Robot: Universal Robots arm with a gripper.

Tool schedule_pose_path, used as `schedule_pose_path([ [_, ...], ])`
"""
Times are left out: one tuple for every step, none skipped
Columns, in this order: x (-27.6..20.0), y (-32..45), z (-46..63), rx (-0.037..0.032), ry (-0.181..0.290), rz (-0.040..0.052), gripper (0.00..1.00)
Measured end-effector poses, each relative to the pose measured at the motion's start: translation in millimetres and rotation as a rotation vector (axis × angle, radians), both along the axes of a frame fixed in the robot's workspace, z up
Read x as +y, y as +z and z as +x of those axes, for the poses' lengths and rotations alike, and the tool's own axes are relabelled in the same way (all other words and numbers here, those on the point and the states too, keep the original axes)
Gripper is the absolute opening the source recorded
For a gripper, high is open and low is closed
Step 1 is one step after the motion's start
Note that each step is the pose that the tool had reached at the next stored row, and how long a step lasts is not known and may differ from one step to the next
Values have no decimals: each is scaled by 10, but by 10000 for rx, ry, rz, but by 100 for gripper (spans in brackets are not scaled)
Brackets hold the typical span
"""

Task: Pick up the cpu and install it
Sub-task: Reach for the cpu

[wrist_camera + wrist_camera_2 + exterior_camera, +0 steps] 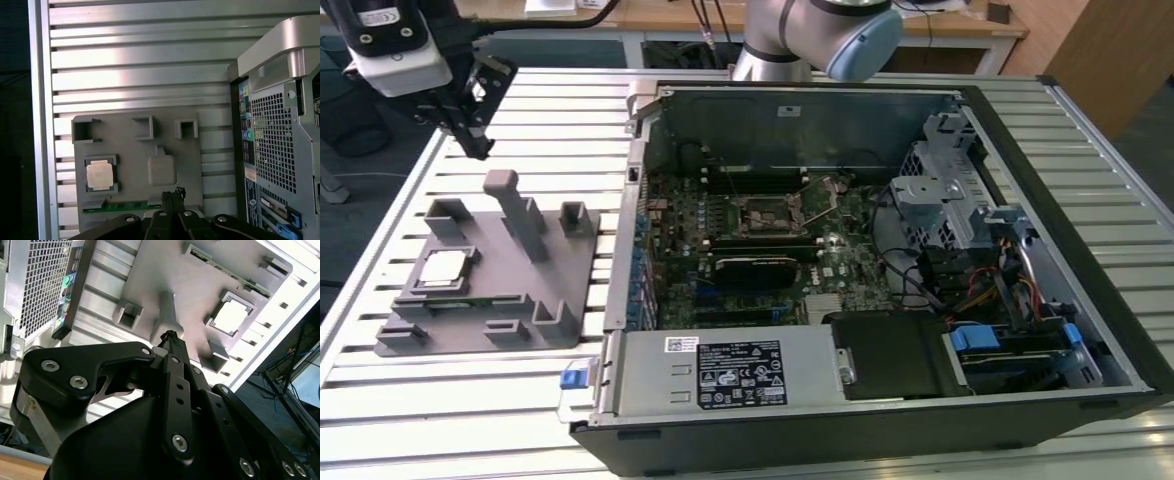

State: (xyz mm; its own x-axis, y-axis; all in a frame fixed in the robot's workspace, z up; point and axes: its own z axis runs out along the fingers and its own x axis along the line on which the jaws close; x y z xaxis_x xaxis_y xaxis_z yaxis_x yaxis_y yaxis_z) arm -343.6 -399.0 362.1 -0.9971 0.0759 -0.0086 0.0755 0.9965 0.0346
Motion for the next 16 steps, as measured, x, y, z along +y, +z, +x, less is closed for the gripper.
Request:
schedule_pose_path([
  [0,-4,-18,3,0,0,11],
  [0,-9,-36,6,0,-1,11],
  [0,-13,-52,11,0,-1,11],
  [0,-17,-70,15,-1,-1,11],
  [0,-21,-86,19,1,-2,11],
  [0,-25,-103,22,1,-2,11],
  [0,-30,-119,26,1,-1,11],
  [0,-34,-136,28,1,-1,11],
  [0,-38,-155,32,1,-2,11],
  [0,-43,-174,35,1,-2,11],
  [0,-47,-192,38,1,-2,11],
  [0,-51,-210,41,0,-2,11],
  [0,-56,-229,43,1,-2,11],
  [0,-59,-246,47,0,-2,11],
  [0,-63,-264,51,0,-3,11],
  [0,-67,-283,54,0,-2,11],
])
